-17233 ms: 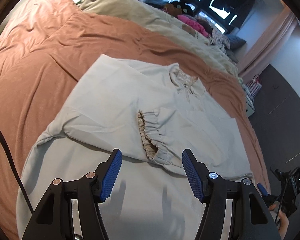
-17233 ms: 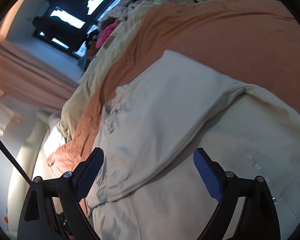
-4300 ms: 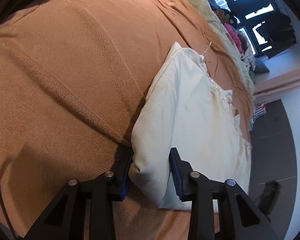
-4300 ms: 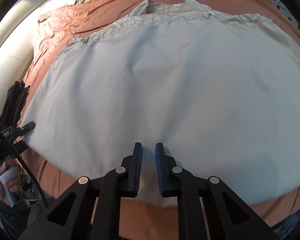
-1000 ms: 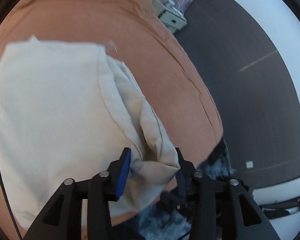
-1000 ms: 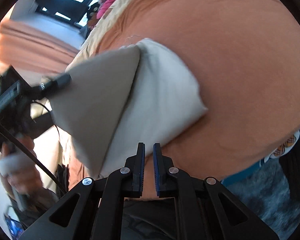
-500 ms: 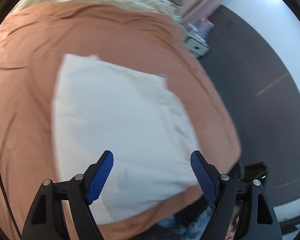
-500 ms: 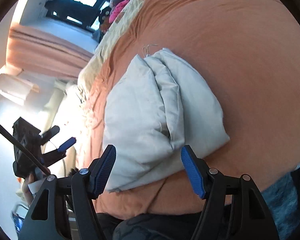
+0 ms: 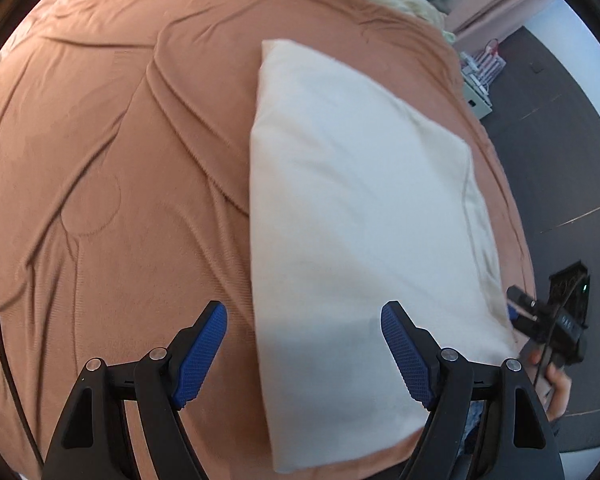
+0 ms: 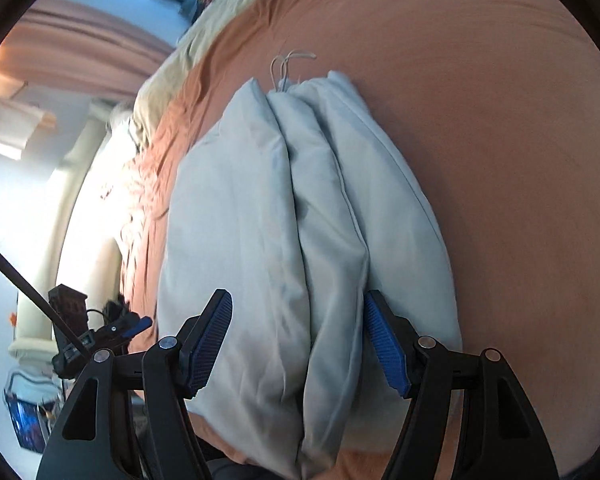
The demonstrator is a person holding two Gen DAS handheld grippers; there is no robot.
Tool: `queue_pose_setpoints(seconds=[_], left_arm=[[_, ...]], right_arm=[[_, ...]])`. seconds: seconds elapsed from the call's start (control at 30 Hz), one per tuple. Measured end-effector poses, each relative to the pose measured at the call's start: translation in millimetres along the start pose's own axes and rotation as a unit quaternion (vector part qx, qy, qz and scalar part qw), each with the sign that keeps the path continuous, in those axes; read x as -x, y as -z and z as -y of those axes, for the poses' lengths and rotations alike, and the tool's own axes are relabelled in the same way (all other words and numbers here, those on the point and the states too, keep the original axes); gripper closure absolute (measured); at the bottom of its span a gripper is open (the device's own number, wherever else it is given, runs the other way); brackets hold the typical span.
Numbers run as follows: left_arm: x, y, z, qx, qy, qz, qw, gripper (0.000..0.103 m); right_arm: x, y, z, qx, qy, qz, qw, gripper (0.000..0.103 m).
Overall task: Fold large clothes
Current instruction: 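Press the folded jacket flat with both tools and grip its edge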
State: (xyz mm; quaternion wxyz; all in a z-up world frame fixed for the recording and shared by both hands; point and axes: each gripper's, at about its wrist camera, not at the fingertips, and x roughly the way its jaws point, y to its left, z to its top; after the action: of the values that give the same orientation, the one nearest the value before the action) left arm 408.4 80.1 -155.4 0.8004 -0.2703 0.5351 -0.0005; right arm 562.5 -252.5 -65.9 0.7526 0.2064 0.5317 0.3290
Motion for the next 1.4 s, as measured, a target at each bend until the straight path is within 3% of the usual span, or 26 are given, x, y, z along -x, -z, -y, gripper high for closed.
queue_pose_setpoints(seconds=[0.27, 0.33, 0.4, 0.5, 0.7, 0.83, 0.9, 1.03, 1.13, 1.4], left_arm=[[-21.2, 3.4, -13.0, 0.018, 0.005, -0.013, 0.9997, 0.022], [-23.3, 5.4, -17.0, 0.023, 0.007, -0.016, 0.9996, 0.023], [-24.4, 7.2, -16.9, 0.026, 0.017, -0.021, 0.9993, 0.029], [-21.4, 8.1, -11.0, 0.022, 0.032, -0.028, 0.9988, 0.034], [-10.0, 9.6, 1.6, 0.0, 0.034, -0.02, 0.9992, 0.034], [-9.5, 11.9, 7.7, -0.01, 0.029, -0.01, 0.9995, 0.035], [-14.4, 14.8, 11.0, -0.014, 0.021, -0.019, 0.9995, 0.046], [-12.5, 17.1, 23.8, -0.028, 0.005, -0.017, 0.9995, 0.059], [-8.5, 15.8, 29.1, -0.028, -0.001, -0.017, 0.9995, 0.068], [-12.4, 12.1, 44.0, -0.052, -0.027, -0.013, 0.9982, 0.07]], right_arm=[[-44.3, -64.2, -18.3, 0.079, 0.002, -0.079, 0.994, 0.038], [-59.7, -75.8, -26.2, 0.095, 0.008, -0.091, 0.991, 0.052], [-70.3, -83.0, -31.9, 0.11, 0.034, -0.093, 0.989, 0.085], [-71.0, -88.0, -40.8, 0.137, 0.047, -0.077, 0.986, 0.098], [-26.9, -92.9, -40.7, 0.152, 0.032, -0.018, 0.988, 0.101], [-17.6, -88.1, -15.0, 0.138, 0.043, -0.015, 0.989, 0.101], [-20.6, -82.3, -1.8, 0.119, 0.042, -0.016, 0.992, 0.101], [-11.6, -75.5, 17.6, 0.096, 0.057, 0.0, 0.994, 0.103], [-7.3, -70.3, 6.4, 0.093, 0.06, 0.008, 0.994, 0.103], [5.9, -60.2, 16.9, 0.086, 0.016, 0.016, 0.996, 0.103]])
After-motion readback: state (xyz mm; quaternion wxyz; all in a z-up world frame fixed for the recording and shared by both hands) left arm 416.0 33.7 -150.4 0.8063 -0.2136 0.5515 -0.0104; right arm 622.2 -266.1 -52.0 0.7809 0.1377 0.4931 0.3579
